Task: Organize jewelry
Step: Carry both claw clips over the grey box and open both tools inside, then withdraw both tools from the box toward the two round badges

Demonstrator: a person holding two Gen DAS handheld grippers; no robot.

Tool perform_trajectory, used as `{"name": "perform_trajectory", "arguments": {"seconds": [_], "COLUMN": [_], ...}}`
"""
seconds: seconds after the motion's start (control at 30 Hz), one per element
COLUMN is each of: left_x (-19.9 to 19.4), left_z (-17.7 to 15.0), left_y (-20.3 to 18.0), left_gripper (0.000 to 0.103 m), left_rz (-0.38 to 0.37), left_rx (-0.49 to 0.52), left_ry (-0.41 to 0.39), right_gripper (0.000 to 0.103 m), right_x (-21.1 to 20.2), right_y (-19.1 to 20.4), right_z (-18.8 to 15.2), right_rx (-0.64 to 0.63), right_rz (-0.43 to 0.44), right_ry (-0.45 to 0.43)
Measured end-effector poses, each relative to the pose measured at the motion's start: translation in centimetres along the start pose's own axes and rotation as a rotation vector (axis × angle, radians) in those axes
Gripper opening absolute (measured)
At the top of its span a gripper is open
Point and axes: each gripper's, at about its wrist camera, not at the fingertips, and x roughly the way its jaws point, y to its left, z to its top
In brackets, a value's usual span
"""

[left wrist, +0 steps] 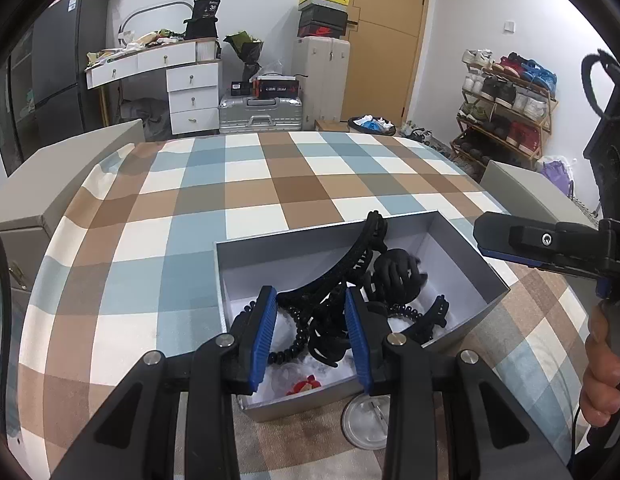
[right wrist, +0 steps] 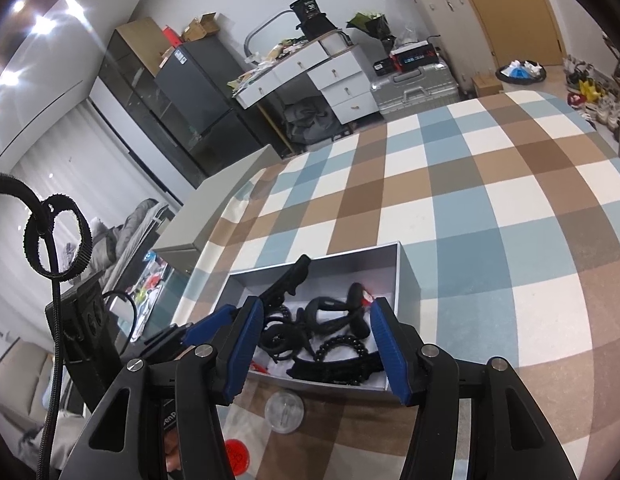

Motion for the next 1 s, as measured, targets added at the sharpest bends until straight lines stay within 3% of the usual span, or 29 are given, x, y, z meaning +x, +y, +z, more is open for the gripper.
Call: {"name": "perform_trajectory", "arguments": {"seconds": [0.17, 0.23, 0.37, 0.43, 0.53, 0.7, 0.9, 1.0], "left_x": [-0.5, -0.8, -1.9, -2.4, -3.0, -3.5, -3.5, -3.6], "left_z": [0.1, 0.1, 0.1, 0.1, -0.1, -1.0, -3.0, -4.0], "left_y": [0.3, 0.5, 0.8, 0.9, 1.1, 1.5, 1.9, 2.2], "left_gripper": [0.032, 0.046, 0.059, 0.074, 0.082, 0.102, 0.102, 0.102], "left_rz": [-0.007, -0.004, -0.037, -0.029, -0.037, -0.028, 0.027, 0.019], "left_rx": [-0.014, -0.026, -0.055, -0.06, -0.076, -0.096, -0.117, -0.139], "left_ry": [0.0, -0.006, -0.018, -0.031, -0.033, -0.024, -0.003, 0.022], "right_gripper": [0.066, 0.072, 0.084, 0.088, 0.099, 0.103, 0.103, 0.103], "right_x": [-0.2, -0.4, -0.7, -1.0, -1.4, -1.9, -1.8, -1.6], "right_y": [-0.4, -0.3, -0.3, -0.2, -0.1, 0.1, 0.0, -0.1], "right_z": [-0.1, -0.3, -0.7, -0.8, -1.1, -1.8, -2.9, -3.5], "right_rx": [0.005, -0.002, -0.015, -0.009, -0.011, -0.027, -0.038, -0.038], "right_rz": [-0.004, -0.011, -0.034, -0.038, -0.044, -0.087, -0.133, -0.135], "right_ry": [-0.002, 0.001, 0.012, 0.012, 0.013, 0.01, 0.026, 0.049]}}
